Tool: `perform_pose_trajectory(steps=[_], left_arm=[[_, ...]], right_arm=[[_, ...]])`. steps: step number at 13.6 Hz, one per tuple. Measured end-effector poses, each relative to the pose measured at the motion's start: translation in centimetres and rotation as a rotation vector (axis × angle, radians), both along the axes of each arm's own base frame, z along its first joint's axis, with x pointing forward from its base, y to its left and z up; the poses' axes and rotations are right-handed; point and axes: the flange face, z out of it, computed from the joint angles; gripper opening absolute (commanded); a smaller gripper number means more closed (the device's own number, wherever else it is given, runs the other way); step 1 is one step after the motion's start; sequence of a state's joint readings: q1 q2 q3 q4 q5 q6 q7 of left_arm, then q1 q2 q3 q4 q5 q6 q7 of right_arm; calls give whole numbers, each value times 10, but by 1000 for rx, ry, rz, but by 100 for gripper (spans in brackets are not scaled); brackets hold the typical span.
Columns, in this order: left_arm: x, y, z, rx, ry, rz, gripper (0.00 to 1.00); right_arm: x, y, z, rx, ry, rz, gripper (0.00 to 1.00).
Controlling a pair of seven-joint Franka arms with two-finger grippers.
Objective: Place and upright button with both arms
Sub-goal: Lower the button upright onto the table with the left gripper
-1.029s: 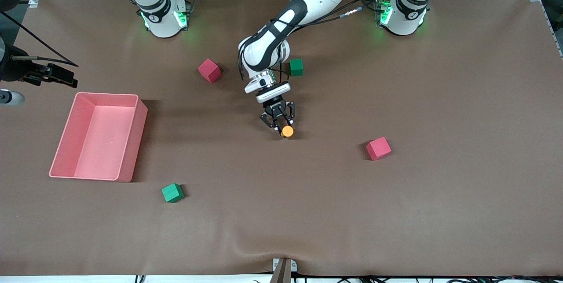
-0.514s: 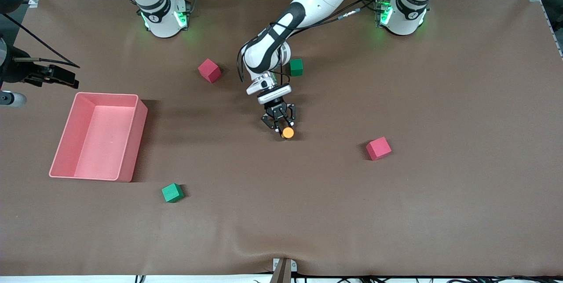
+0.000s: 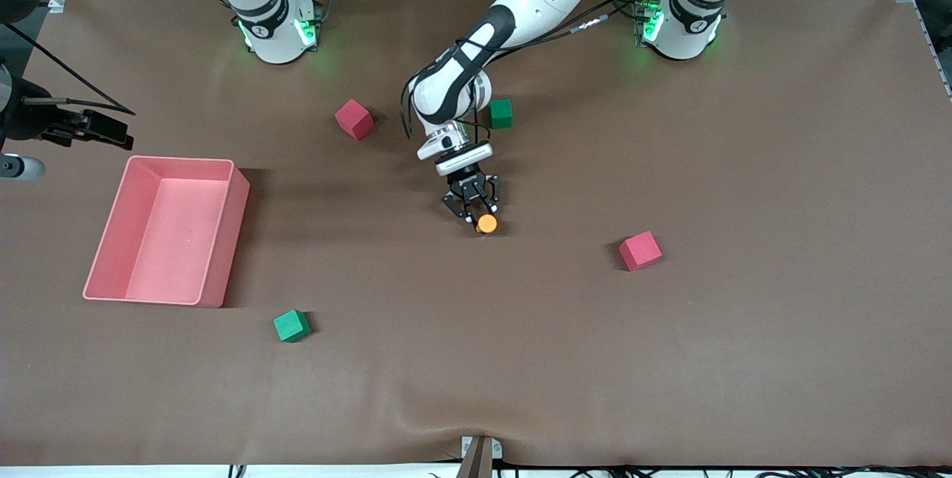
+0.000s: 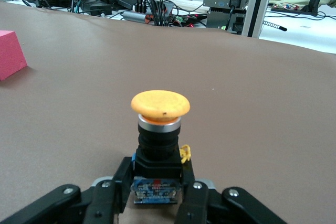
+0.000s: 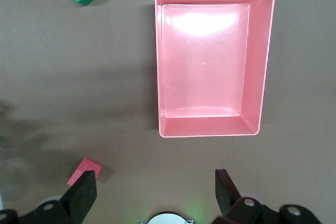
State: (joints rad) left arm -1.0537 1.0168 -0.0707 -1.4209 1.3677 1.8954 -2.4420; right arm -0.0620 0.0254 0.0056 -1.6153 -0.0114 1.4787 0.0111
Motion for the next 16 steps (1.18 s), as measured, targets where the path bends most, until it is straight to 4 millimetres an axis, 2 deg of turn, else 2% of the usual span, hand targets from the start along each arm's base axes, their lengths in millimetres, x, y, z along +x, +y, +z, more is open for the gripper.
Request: perform_pose_trajectory(steps=[2,3,7,9,10,16], left_arm=[[0,0,0,1,-1,-2,58],[0,0,0,2,-1,-2,59],[-1,0,0,3,-3,-4,76],[-1,0,0,3,-4,-4,96],[0,-1,0,2,-5,-4,100],[-1,-8,11,8,-13,-16,100]], right_arm=[[0,0,0,0,0,0,100],[0,0,0,0,0,0,100],[0,0,0,0,0,0,100],[0,0,0,0,0,0,100],[0,0,0,0,0,0,100],[1,0,1,-1,-10,0,100]])
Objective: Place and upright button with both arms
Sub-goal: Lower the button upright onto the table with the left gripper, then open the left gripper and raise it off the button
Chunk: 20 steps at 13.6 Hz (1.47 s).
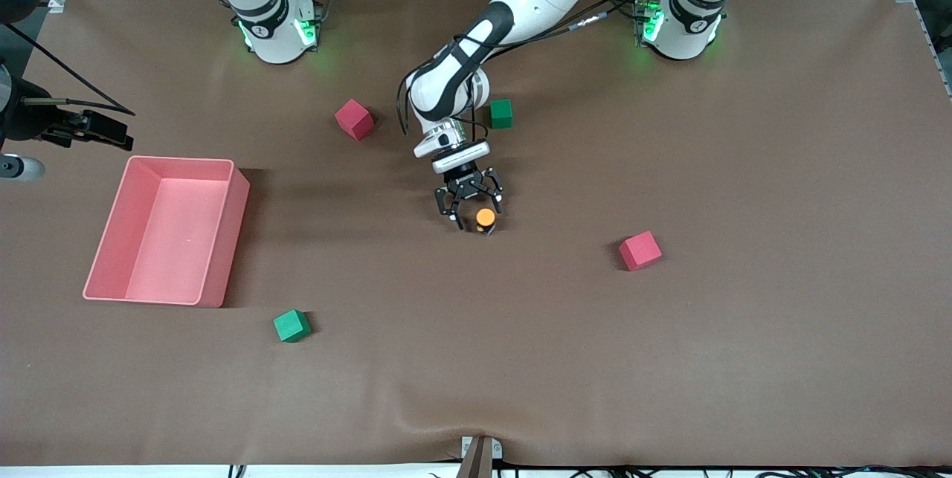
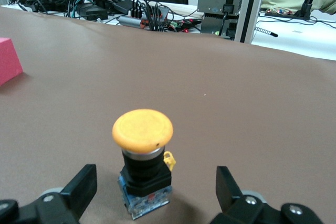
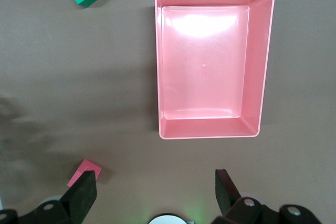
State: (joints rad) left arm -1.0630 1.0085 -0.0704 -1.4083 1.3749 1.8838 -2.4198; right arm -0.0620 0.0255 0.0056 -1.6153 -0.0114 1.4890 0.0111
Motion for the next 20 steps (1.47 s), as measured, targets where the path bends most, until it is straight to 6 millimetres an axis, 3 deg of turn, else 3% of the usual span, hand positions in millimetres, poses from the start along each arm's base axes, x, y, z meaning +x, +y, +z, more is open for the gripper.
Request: perform_pose_trajectory(steps=[4,9,11,12,14,17,18,20], left_arm=[[-8,-4,21,68,15,32,100],[-43,-22,35,39,99,53,100],[-45,-27,61,55,171,60,100],[-40,-29,84,61,217,66,100],[-12,-23,149,53,307,82,100],[57,22,247,6,436,117,100],[79,40,265,-3,461,127,100],[115,73,283,-38,505,160,100]], right_arm=[[2,0,1,-1,-15,0,100],[4,0,6,-2,-38,0,100],[4,-1,9,-3,-46,-1,100],[5,-1,10,-3,-49,-1,100],[5,-2,14,-3,-55,-2,100],[4,-4,15,-3,-55,-7,100],[4,-5,15,-3,-55,-8,100],[4,-6,15,-3,-54,-11,100]])
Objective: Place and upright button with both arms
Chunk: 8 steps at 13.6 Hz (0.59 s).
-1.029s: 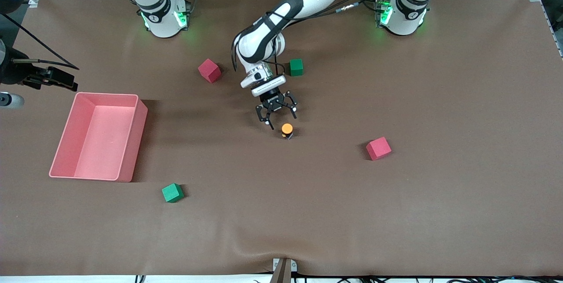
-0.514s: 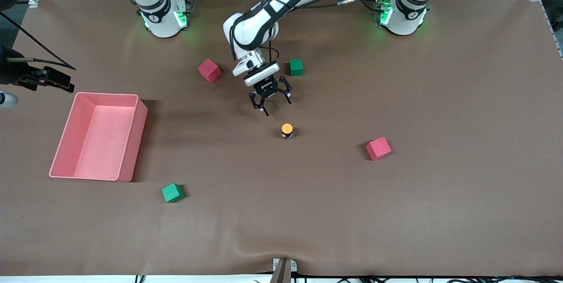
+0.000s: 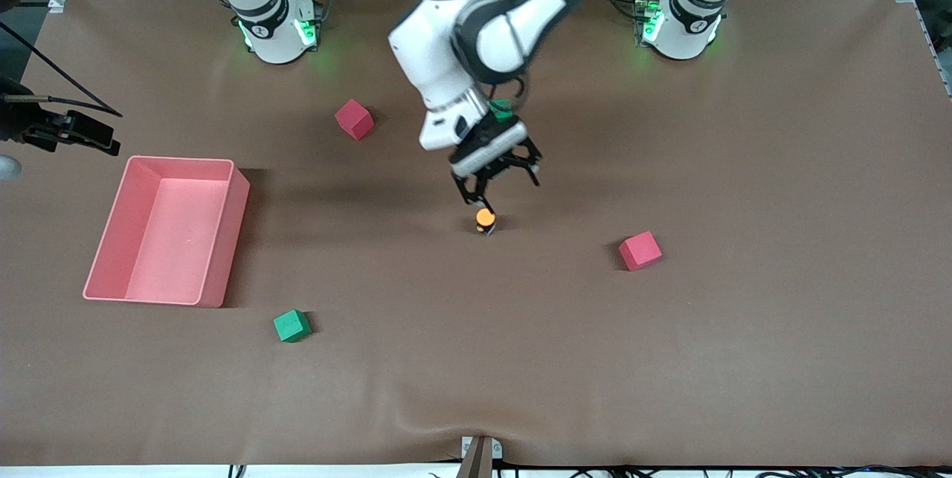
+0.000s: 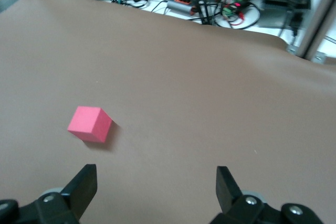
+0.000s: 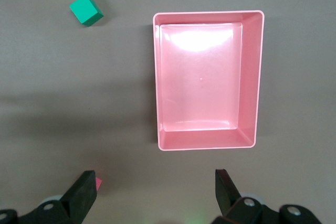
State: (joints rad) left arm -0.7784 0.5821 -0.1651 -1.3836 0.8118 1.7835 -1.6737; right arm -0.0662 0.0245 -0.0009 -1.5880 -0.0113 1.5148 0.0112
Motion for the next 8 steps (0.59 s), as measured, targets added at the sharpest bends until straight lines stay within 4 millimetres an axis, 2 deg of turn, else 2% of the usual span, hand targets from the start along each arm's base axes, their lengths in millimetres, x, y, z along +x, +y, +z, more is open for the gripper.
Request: perform_pose_trajectory(steps=[5,8], left_arm=[[76,83,38,-57,134,9,100],[103,119,49,-139,203,24,100]], right_arm=[[-3,-2,-2,2,23,-4,100],[-3,-9,-2,2,24,-16,100]])
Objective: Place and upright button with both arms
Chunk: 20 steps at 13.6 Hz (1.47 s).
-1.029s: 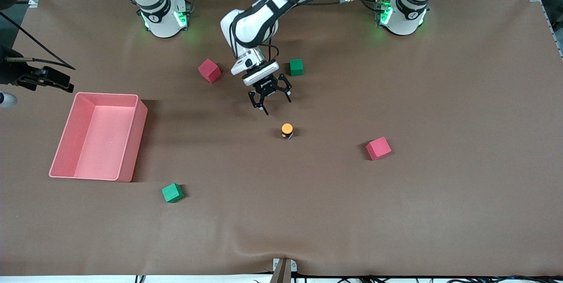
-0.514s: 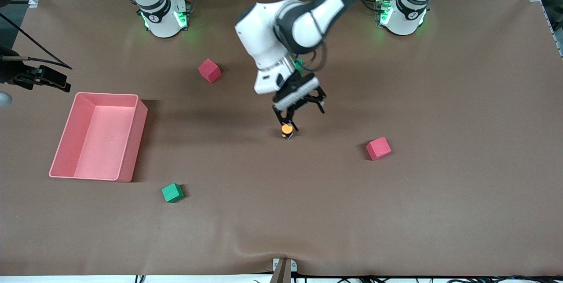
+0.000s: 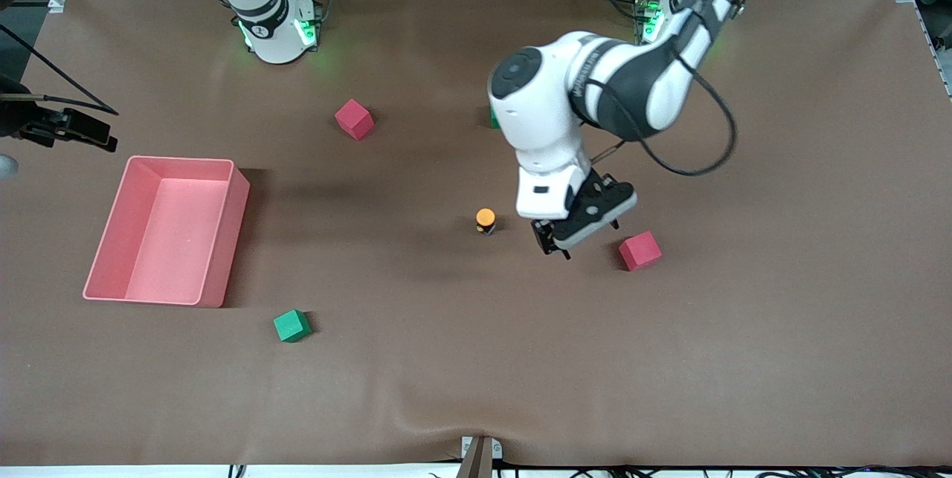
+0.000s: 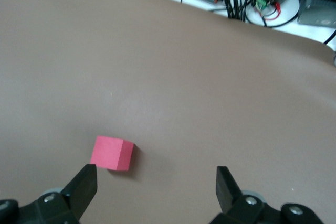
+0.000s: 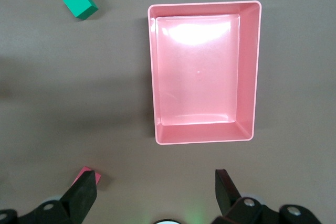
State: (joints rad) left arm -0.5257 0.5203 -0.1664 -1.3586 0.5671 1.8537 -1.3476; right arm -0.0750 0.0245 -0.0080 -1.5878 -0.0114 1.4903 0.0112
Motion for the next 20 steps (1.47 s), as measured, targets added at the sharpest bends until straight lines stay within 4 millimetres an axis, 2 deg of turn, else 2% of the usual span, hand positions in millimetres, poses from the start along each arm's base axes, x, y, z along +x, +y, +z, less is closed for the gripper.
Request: perform_pose_trajectory(steps=[2,5,9,13,20], left_arm=[[22,30,12,-87,50,-13,100],[53,90,38,-147,87,-45,100],[65,161,89,-218,127,-120,100],[58,235,132,-228,215,-229,100],[-8,313,215,-302,372,-343,100]], right_arm=[[0,0,0,0,0,1,100],[0,0,3,-1,-7,1,100],[1,1,4,-1,-12,1,100],[1,1,5,-1,-15,3,100],[2,2,7,-1,-20,5,100]])
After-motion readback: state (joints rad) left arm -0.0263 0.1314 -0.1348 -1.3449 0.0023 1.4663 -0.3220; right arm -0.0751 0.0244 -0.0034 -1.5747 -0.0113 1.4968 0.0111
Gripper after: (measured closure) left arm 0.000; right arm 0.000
